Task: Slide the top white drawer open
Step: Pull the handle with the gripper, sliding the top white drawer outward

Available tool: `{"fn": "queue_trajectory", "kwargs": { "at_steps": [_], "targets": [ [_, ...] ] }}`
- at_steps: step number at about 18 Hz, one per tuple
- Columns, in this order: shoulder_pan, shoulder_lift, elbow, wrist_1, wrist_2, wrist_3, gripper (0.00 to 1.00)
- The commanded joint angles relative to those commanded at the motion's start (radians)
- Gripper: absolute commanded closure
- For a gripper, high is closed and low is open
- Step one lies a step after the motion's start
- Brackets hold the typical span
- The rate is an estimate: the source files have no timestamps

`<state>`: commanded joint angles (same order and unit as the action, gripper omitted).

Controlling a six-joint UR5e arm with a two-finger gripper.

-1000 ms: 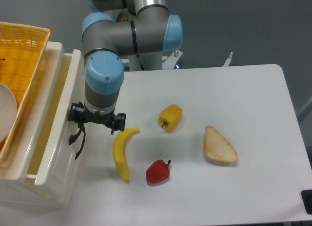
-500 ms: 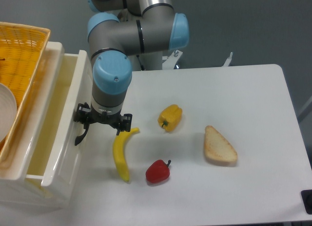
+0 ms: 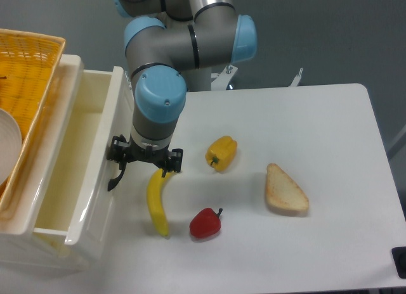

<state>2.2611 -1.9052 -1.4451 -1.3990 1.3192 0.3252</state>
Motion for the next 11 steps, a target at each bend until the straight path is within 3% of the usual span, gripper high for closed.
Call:
{"fn": "queue_trajectory", "kwargs": {
  "at_steps": [11],
  "targets": [
    [0.034, -0.009, 0.000, 0.002, 0.020, 0.026, 0.00]
  ]
}}
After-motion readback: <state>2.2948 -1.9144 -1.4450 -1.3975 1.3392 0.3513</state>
